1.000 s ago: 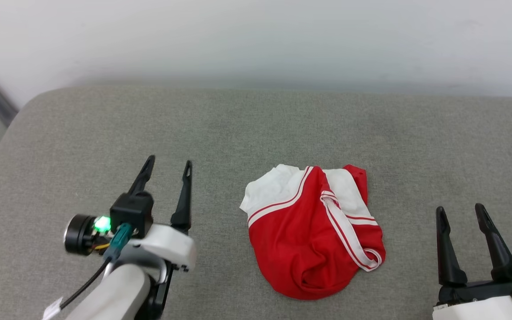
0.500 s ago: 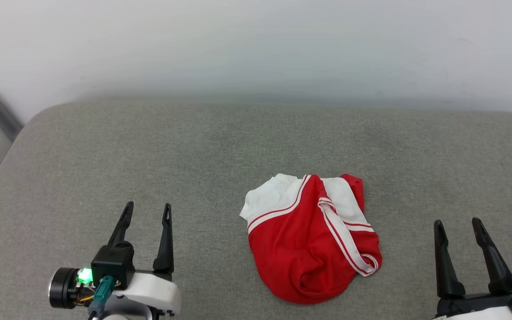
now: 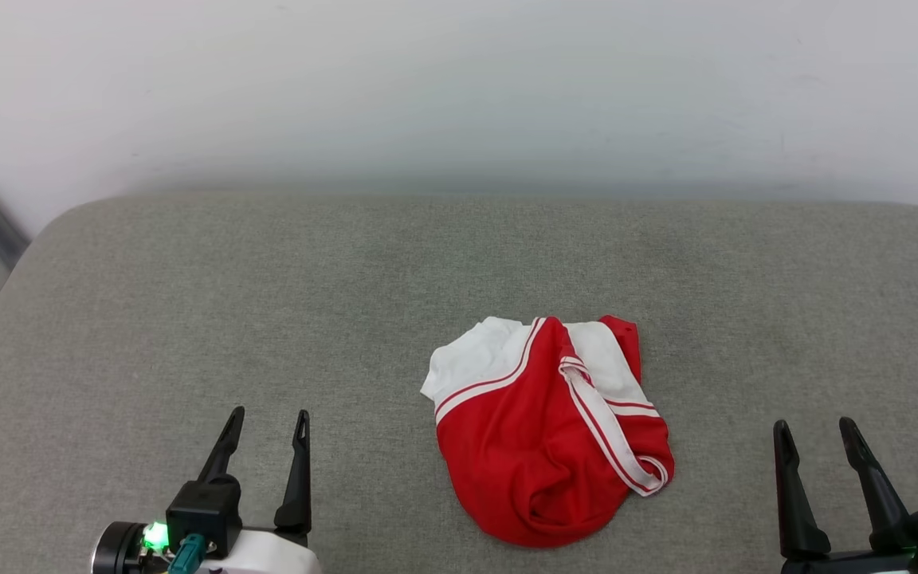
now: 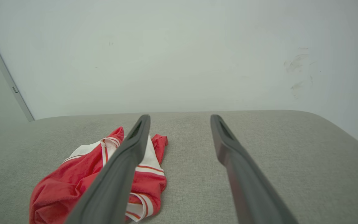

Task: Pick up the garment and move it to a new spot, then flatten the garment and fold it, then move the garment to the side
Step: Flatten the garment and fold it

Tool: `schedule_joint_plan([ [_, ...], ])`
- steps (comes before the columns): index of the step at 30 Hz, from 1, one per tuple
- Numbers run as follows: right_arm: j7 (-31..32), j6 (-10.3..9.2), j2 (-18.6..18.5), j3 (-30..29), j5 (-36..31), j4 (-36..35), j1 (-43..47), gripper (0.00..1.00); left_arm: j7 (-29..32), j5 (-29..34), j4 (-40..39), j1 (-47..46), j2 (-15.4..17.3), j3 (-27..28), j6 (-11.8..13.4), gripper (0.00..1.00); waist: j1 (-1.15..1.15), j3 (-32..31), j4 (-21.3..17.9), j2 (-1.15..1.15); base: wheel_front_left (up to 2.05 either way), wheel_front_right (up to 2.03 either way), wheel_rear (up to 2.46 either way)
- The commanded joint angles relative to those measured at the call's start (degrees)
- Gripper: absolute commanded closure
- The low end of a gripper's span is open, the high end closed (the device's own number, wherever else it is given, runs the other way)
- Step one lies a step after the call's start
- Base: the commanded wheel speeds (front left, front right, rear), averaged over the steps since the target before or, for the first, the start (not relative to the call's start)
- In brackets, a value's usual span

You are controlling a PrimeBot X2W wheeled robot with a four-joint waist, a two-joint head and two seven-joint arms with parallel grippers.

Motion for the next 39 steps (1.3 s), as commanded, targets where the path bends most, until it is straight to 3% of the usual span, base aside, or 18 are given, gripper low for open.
schedule_joint_plan([
  [1, -0.14, -0.04, 0.12, 0.17, 0.26, 0.07, 0.77, 0.0, -0.15, 0.68, 0.35, 0.8, -0.53, 0.82, -0.83, 0.0, 0.0, -0.06, -0.06, 0.0, 0.0, 0.0, 0.0],
  [13, -0.14, -0.04, 0.12, 0.45, 0.96, 0.39, 1.32, 0.0, -0.15, 4.13, 1.73, 1.83, -3.46, 4.77, -4.78, 0.0, 0.0, -0.28, -0.22, 0.0, 0.0, 0.0, 0.0],
  [27, -0.14, -0.03, 0.12, 0.58, 0.66, 0.34, 0.66, 0.0, -0.15, 6.58, 3.46, 0.59, -5.14, 7.55, -7.55, 0.0, 0.0, -0.29, -0.3, 0.0, 0.0, 0.0, 0.0],
  [30, -0.14, -0.03, 0.11, 0.57, 0.55, 0.27, 0.28, 0.0, -0.15, 7.07, 4.05, -1.59, -4.9, 7.68, -8.81, 0.0, 0.0, -0.16, -0.32, 0.0, 0.0, 0.0, 0.0],
  [31, -0.14, -0.04, 0.12, 0.57, 0.39, 0.21, -0.15, 0.0, -0.15, 8.03, 4.95, -5.38, -3.94, 7.36, -10.19, 0.0, 0.0, 0.07, -0.31, 0.0, 0.0, 0.0, 0.0],
  [39, -0.14, -0.04, 0.11, 1.12, -0.16, -0.54, -1.93, 0.0, 1.47, 9.67, 12.03, -22.81, -1.23, 5.06, -13.5, 0.0, 0.0, 2.48, -1.15, 0.0, 0.0, 0.0, 0.0],
])
